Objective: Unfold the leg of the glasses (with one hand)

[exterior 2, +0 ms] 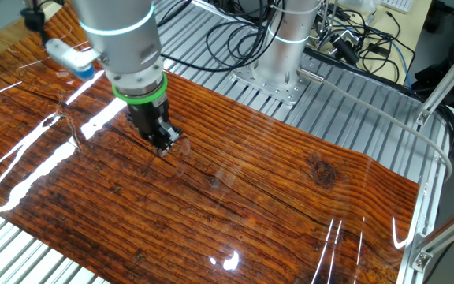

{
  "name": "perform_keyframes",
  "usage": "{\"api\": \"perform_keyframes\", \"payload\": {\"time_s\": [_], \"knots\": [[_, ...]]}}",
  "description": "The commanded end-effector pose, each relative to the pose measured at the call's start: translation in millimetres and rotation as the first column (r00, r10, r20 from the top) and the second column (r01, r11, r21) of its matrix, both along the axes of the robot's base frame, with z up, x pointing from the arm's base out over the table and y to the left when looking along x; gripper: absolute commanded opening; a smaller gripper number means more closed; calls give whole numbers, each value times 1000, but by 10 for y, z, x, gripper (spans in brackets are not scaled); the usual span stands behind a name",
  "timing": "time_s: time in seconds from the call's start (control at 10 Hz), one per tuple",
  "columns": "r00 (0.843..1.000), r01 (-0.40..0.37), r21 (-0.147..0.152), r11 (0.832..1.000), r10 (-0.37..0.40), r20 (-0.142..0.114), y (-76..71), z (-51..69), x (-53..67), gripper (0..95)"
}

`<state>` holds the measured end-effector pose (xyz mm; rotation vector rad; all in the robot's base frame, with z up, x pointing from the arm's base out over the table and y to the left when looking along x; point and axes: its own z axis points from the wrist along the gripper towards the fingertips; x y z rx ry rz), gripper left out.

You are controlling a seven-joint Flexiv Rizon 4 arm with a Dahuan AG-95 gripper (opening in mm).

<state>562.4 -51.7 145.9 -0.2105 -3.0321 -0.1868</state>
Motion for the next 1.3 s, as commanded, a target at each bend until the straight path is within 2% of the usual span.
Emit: {"api": "perform_keyframes", "payload": {"time_s": [0.1, 0.6, 0.8, 1.0, 1.1, 1.2, 1.3], "knots": [[1000, -2, 6, 1000, 2, -7, 17, -2, 41, 0], [1000, 5, 6, 1000, -5, 6, 123, 31, 122, 0], [999, 6, 7, 1000, -6, 32, 139, 51, 157, 0], [997, 11, 9, 1000, -11, 70, 150, 41, 168, 0], [993, 20, 11, 1000, -21, 114, 157, 30, 177, 0], [992, 23, 10, 1000, -24, 121, 159, 26, 179, 0], [989, 35, 12, 999, -36, 146, 163, 23, 182, 0]]}}
